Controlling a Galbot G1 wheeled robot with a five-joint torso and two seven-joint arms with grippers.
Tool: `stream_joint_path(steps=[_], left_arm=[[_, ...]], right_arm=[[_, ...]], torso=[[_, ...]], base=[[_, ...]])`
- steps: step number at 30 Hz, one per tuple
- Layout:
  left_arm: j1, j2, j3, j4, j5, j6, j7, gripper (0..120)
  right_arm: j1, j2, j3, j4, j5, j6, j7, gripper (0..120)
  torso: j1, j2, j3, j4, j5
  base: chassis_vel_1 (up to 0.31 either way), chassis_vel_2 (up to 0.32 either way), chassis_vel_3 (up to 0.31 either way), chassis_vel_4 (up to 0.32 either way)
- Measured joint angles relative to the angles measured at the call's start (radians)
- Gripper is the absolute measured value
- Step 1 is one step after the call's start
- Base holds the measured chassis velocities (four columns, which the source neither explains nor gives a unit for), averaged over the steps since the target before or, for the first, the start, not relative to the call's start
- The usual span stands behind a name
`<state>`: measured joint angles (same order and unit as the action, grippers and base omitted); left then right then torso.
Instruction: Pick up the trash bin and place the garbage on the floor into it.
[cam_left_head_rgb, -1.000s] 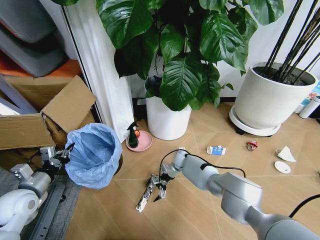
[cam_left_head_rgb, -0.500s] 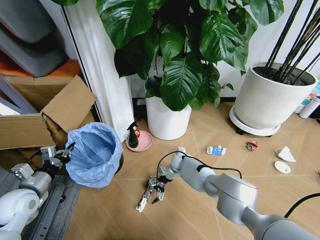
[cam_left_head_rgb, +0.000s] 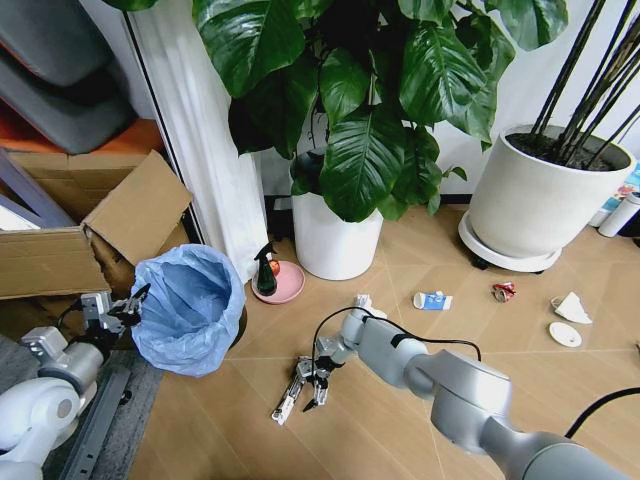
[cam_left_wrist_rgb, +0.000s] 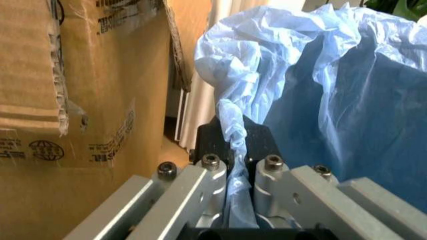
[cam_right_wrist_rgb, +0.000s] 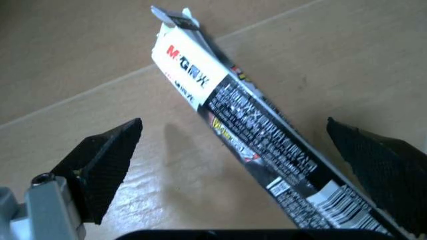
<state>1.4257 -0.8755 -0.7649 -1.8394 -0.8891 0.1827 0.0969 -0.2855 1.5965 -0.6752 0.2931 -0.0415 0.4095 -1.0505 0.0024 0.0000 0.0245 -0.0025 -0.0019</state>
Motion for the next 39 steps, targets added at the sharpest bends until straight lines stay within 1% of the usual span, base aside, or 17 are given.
stream_joint_path(steps=[11, 21, 22, 23, 24, 25, 27, 28, 30, 31, 32, 33, 36, 37, 39], left_arm=[[-0.001, -0.001, -0.001, -0.005, -0.002, 0.0, -0.001, 0], [0.001, -0.003, -0.003, -0.009, -0.003, 0.0, -0.002, 0], [0.002, -0.004, -0.003, -0.01, -0.003, 0.0, -0.002, 0], [0.002, -0.004, -0.003, -0.01, -0.003, 0.0, -0.002, 0], [0.002, -0.004, -0.003, -0.01, -0.003, 0.0, -0.001, 0], [0.002, -0.004, -0.003, -0.01, -0.003, 0.0, -0.002, 0], [0.002, -0.005, -0.002, -0.012, -0.003, 0.0, -0.002, 0], [0.002, -0.005, -0.002, -0.012, -0.003, 0.0, -0.002, 0], [0.002, -0.005, -0.002, -0.012, -0.003, 0.0, -0.002, 0], [0.002, -0.005, -0.002, -0.012, -0.003, 0.0, -0.002, 0], [0.002, -0.005, -0.002, -0.012, -0.003, 0.0, -0.002, 0], [0.002, -0.005, -0.002, -0.012, -0.003, 0.0, -0.002, 0], [0.002, -0.005, -0.002, -0.012, -0.003, 0.0, -0.002, 0], [0.001, -0.005, -0.002, -0.012, -0.003, 0.0, -0.002, 0], [0.001, -0.005, -0.002, -0.012, -0.003, 0.0, -0.002, 0]], right_arm=[[-0.003, 0.009, -0.015, -0.015, -0.011, -0.011, 0.039, 100], [0.0, 0.011, -0.019, -0.032, -0.01, -0.014, 0.042, 100], [-0.001, 0.011, -0.019, -0.034, -0.007, -0.016, 0.042, 96], [-0.001, 0.011, -0.019, -0.034, -0.007, -0.016, 0.042, 96], [-0.003, 0.012, -0.02, -0.034, -0.007, -0.016, 0.042, 93], [-0.005, 0.012, -0.02, -0.035, -0.006, -0.017, 0.042, 86], [-0.007, 0.012, -0.021, -0.035, -0.006, -0.018, 0.045, 79], [-0.007, 0.012, -0.021, -0.035, -0.006, -0.018, 0.045, 79], [-0.007, 0.012, -0.022, -0.035, -0.005, -0.018, 0.045, 67], [-0.007, 0.012, -0.022, -0.035, -0.005, -0.018, 0.045, 64], [-0.007, 0.012, -0.022, -0.035, -0.005, -0.018, 0.045, 64], [-0.007, 0.012, -0.022, -0.035, -0.005, -0.018, 0.045, 58], [-0.006, 0.012, -0.022, -0.035, -0.004, -0.019, 0.045, 47], [-0.005, 0.012, -0.022, -0.035, -0.003, -0.02, 0.044, 39], [-0.005, 0.012, -0.022, -0.035, -0.003, -0.02, 0.044, 39]], torso=[[0.0, 0.0, 0.0, -0.0001, -0.0001], [0.0, 0.0, 0.0, 0.0, 0.0], [0.0, 0.0, 0.0, 0.0, 0.0], [0.0, 0.0, 0.0, 0.0, 0.0], [0.0, 0.0, 0.0, 0.0, 0.0], [0.0, 0.0, 0.0, 0.0, 0.0], [0.0, 0.0, 0.0, 0.0, 0.0], [0.0, 0.0, 0.0, 0.0, 0.0], [0.0, 0.0, 0.0, 0.0, 0.0], [0.0, 0.0, 0.0, 0.0, 0.0], [0.0, 0.0, 0.0, 0.0, 0.0], [0.0, 0.0, 0.0, 0.0, 0.0], [0.0, 0.0, 0.0, 0.0, 0.0], [0.0, 0.0, 0.0, 0.0, 0.0], [0.0, 0.0, 0.0, 0.0, 0.0]], base=[[0.0, 0.0, 0.0, 0.0], [0.0, 0.0, 0.0, 0.0], [0.0, 0.0, 0.0, 0.0], [0.0, 0.0, 0.0, 0.0], [0.0, 0.0, 0.0, 0.0], [0.0, 0.0, 0.0, 0.0], [0.0, 0.0, 0.0, 0.0], [0.0, 0.0, 0.0, 0.0], [0.0, 0.0, 0.0, 0.0], [0.0, 0.0, 0.0, 0.0], [0.0, 0.0, 0.0, 0.0], [0.0, 0.0, 0.0, 0.0], [0.0, 0.0, 0.0, 0.0], [0.0, 0.0, 0.0, 0.0], [0.0, 0.0, 0.0, 0.0]])
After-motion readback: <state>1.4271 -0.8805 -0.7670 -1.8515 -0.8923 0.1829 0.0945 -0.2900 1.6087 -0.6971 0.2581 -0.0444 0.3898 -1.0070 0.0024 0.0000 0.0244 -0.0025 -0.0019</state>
